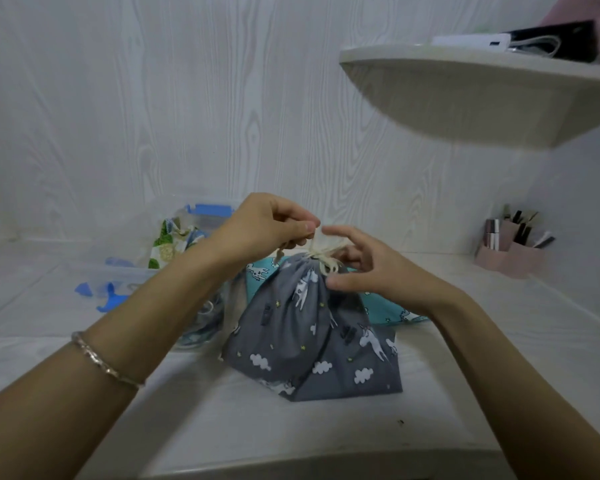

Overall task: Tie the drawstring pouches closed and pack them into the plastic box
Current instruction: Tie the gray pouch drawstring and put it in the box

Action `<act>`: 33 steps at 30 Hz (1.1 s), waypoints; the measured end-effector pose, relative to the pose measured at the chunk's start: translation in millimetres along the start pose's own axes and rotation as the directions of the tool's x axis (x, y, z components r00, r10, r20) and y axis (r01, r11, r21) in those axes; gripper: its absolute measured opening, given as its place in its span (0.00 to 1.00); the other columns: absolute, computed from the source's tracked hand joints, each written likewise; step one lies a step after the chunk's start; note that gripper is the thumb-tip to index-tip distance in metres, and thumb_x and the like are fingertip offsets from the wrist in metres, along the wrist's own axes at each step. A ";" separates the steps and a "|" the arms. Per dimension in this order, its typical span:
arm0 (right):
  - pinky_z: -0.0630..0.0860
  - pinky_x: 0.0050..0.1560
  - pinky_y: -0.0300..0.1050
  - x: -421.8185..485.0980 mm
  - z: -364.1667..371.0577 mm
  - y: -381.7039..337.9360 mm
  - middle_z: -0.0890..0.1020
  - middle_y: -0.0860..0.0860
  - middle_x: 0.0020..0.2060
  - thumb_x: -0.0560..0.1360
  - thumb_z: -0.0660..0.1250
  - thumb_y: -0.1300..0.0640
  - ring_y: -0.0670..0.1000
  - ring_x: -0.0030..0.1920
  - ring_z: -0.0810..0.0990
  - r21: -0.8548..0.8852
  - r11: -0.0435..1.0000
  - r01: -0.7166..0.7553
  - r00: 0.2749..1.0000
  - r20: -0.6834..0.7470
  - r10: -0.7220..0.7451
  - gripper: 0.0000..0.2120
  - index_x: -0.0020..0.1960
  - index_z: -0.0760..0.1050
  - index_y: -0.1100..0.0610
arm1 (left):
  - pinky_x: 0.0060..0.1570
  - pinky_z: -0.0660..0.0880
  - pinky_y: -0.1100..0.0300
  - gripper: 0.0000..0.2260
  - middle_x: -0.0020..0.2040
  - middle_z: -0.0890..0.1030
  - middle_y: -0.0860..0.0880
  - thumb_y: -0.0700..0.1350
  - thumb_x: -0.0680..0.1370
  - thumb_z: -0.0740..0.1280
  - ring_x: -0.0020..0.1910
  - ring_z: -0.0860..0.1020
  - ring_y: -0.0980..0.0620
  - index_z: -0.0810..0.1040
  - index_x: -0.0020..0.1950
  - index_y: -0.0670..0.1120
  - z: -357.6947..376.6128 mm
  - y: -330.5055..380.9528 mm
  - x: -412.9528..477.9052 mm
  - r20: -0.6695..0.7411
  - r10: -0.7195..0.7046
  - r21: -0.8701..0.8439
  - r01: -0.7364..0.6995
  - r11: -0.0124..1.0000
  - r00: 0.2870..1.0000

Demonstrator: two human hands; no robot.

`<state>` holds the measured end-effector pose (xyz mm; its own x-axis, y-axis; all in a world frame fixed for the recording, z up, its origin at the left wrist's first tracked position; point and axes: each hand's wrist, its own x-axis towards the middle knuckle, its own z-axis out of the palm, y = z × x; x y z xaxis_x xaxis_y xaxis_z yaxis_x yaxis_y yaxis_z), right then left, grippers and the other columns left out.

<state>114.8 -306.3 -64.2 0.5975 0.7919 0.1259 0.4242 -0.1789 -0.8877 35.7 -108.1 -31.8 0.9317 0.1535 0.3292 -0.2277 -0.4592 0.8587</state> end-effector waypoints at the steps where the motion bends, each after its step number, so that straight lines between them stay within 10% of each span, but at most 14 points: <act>1: 0.78 0.56 0.41 1.9 1.8 -1.7 0.83 0.51 0.49 0.74 0.72 0.59 0.46 0.51 0.82 -0.004 1.000 0.011 0.999 -0.048 -0.011 0.18 0.63 0.75 0.53 | 0.43 0.74 0.64 0.07 0.43 0.82 0.49 0.43 0.75 0.71 0.40 0.78 0.56 0.83 0.52 0.46 0.0 -2.7 0.5 -0.052 0.040 0.080 -0.036 0.996 0.998; 4: 0.77 0.40 0.35 5.5 1.4 -9.2 0.82 0.47 0.35 0.78 0.66 0.61 0.44 0.36 0.80 0.085 0.994 0.075 0.977 -0.207 -0.056 0.05 0.46 0.80 0.59 | 0.44 0.76 0.59 0.11 0.41 0.83 0.51 0.52 0.78 0.66 0.39 0.79 0.54 0.81 0.48 0.46 -0.2 -0.7 -7.8 -0.161 0.105 0.247 -0.063 0.967 0.981; 8: 0.74 0.37 0.38 11.5 -2.6 -12.2 0.80 0.48 0.33 0.79 0.64 0.57 0.45 0.33 0.76 0.072 0.995 0.063 0.947 -0.320 -0.037 0.07 0.44 0.77 0.57 | 0.31 0.72 0.64 0.28 0.27 0.80 0.48 0.60 0.80 0.54 0.25 0.75 0.56 0.80 0.36 0.42 -4.8 1.9 -22.4 0.121 -0.225 0.251 0.190 0.949 0.967; 15: 0.80 0.51 0.42 3.4 -6.6 -26.3 0.86 0.50 0.45 0.67 0.75 0.48 0.50 0.45 0.84 -0.136 0.984 -0.116 0.993 0.016 0.120 0.18 0.53 0.81 0.56 | 0.48 0.80 0.61 0.14 0.54 0.84 0.47 0.50 0.78 0.66 0.52 0.83 0.50 0.80 0.60 0.44 1.3 -14.6 -36.5 0.484 -0.351 0.167 0.309 0.936 0.802; 19: 0.81 0.46 0.43 8.6 -12.8 -41.4 0.86 0.55 0.43 0.70 0.75 0.57 0.53 0.45 0.84 -0.190 0.979 -0.075 0.986 -0.162 0.045 0.08 0.47 0.83 0.60 | 0.42 0.82 0.59 0.28 0.48 0.84 0.41 0.62 0.79 0.57 0.44 0.83 0.46 0.79 0.55 0.37 8.6 -10.1 -37.5 0.446 -0.473 0.085 0.490 0.867 0.760; 25: 0.77 0.43 0.36 22.4 -31.3 -99.7 0.83 0.45 0.35 0.75 0.69 0.64 0.43 0.39 0.81 -0.129 0.929 0.346 0.833 -0.414 -0.367 0.04 0.46 0.80 0.55 | 0.54 0.79 0.50 0.55 0.64 0.74 0.30 0.78 0.67 0.39 0.60 0.78 0.37 0.57 0.74 0.32 3.3 -7.5 -16.2 0.775 -0.459 -0.085 0.791 0.606 0.435; 33: 0.78 0.54 0.48 29.7 -22.8 -179.8 0.81 0.56 0.47 0.77 0.67 0.58 0.52 0.50 0.82 -0.245 0.704 0.667 0.598 -0.388 -0.701 0.06 0.52 0.76 0.60 | 0.57 0.71 0.34 0.50 0.73 0.60 0.31 0.79 0.65 0.47 0.66 0.66 0.25 0.52 0.78 0.50 5.0 37.7 27.8 0.662 -0.091 -0.680 0.647 0.344 0.744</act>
<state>71.8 -263.9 109.2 0.3238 0.3729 0.8695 0.8635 0.2591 -0.4327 54.4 -125.6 7.7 0.9012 -0.4234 -0.0929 0.3320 0.5363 0.7760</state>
